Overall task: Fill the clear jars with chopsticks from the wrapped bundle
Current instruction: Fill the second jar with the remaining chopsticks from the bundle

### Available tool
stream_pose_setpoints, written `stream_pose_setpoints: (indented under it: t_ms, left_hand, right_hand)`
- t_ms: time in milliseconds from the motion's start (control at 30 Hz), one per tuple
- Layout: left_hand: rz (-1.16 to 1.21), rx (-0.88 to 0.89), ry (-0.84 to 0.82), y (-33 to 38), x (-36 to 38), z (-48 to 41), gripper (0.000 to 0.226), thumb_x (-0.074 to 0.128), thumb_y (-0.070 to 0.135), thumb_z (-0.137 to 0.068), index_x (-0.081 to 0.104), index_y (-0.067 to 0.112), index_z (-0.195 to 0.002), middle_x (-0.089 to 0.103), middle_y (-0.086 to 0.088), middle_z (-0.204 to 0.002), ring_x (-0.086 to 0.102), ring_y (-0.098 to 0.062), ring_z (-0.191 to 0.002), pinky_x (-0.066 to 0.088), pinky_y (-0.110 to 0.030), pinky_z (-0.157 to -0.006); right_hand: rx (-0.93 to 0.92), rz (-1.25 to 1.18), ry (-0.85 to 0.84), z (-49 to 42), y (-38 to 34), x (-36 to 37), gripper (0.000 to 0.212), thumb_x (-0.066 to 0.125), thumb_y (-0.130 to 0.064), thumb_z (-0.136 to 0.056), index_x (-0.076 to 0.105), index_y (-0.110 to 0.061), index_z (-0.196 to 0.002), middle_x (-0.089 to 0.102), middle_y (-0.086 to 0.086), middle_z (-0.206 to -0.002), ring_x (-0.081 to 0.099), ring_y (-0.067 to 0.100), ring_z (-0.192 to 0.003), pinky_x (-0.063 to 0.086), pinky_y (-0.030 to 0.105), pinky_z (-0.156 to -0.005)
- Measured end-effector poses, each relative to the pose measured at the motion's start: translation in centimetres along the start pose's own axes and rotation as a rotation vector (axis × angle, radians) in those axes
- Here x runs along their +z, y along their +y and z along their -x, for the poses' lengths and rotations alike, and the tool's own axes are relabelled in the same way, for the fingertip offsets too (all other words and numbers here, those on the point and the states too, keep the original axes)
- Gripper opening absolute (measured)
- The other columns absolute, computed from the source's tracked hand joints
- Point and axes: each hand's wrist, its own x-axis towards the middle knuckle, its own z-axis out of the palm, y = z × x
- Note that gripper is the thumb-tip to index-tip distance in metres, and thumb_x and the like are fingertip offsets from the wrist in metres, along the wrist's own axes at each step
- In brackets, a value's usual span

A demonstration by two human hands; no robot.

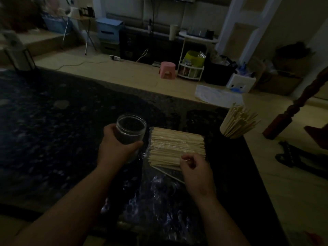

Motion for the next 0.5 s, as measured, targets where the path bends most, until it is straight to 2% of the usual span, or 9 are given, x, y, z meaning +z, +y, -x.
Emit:
stream_pose_setpoints:
  t_ms: [100,200,267,300,367,433,500]
  left_hand:
    - [-0.048,0.061,-0.041,0.8,-1.4,2.0,0.091,0.092,0.033,-0.057,0.037,0.03,-0.13,0.055,0.001,-0.128,0.052,-0.015,-0.111,0.044,-0.035,-0.094]
    - [-0.056,0.081,-0.064,1.3,-2.6,3.8,0.092,0.092,0.033,-0.056,0.038,0.031,-0.13,0.055,0.004,-0.128,0.053,-0.013,-0.112,0.046,-0.036,-0.095]
    - [-0.054,0.084,-0.095,1.2,-3.0,4.9,0.091,0.092,0.033,-0.056,0.039,0.03,-0.13,0.055,0.007,-0.122,0.051,-0.009,-0.106,0.045,-0.031,-0.091]
    - [-0.056,0.082,-0.116,1.0,-3.1,5.4,0.09,0.092,0.033,-0.056,0.04,0.03,-0.129,0.055,0.008,-0.119,0.051,-0.009,-0.105,0.044,-0.03,-0.089]
    - [-0.078,0.069,-0.15,0.5,-3.3,6.0,0.089,0.092,0.033,-0.056,0.04,0.032,-0.128,0.055,0.008,-0.118,0.052,-0.01,-0.104,0.044,-0.03,-0.087]
    - [-0.1,0.044,-0.179,0.2,-3.2,6.2,0.089,0.093,0.032,-0.055,0.04,0.033,-0.126,0.056,0.006,-0.12,0.054,-0.014,-0.106,0.048,-0.035,-0.088]
    - [-0.095,0.028,-0.196,-0.1,-2.9,6.1,0.087,0.093,0.032,-0.054,0.039,0.035,-0.122,0.056,0.006,-0.119,0.055,-0.015,-0.106,0.05,-0.037,-0.09]
  right_hand:
    - [-0.058,-0.007,-0.016,1.6,-0.2,-0.4,0.016,0.059,-0.017,-0.093,0.06,-0.016,-0.077,0.058,-0.001,-0.069,0.052,0.001,-0.061,0.039,0.013,-0.054]
    - [0.027,-0.099,-0.091,3.3,-0.3,-0.4,0.03,0.049,-0.025,-0.098,0.057,-0.007,-0.075,0.062,0.018,-0.074,0.057,0.017,-0.059,0.044,0.025,-0.052]
    - [0.037,-0.065,-0.172,4.1,0.2,-0.5,0.027,0.05,-0.024,-0.098,0.057,-0.013,-0.075,0.064,0.014,-0.074,0.06,0.024,-0.06,0.046,0.031,-0.056]
    - [0.002,0.033,-0.222,4.2,0.7,-0.5,0.023,0.052,-0.024,-0.095,0.057,-0.015,-0.074,0.064,0.01,-0.072,0.06,0.024,-0.063,0.046,0.032,-0.058]
    - [-0.072,0.29,-0.352,4.4,1.2,-0.6,0.018,0.055,-0.024,-0.091,0.061,-0.02,-0.074,0.064,0.001,-0.072,0.059,0.016,-0.065,0.046,0.03,-0.062]
    - [-0.125,0.459,-0.436,4.2,1.8,-0.4,0.016,0.053,-0.023,-0.089,0.068,-0.024,-0.086,0.068,-0.006,-0.088,0.061,0.01,-0.08,0.049,0.029,-0.075]
    - [-0.164,0.526,-0.468,3.8,2.5,0.2,0.027,0.049,-0.017,-0.09,0.068,-0.023,-0.108,0.063,-0.003,-0.115,0.057,0.013,-0.105,0.044,0.025,-0.092]
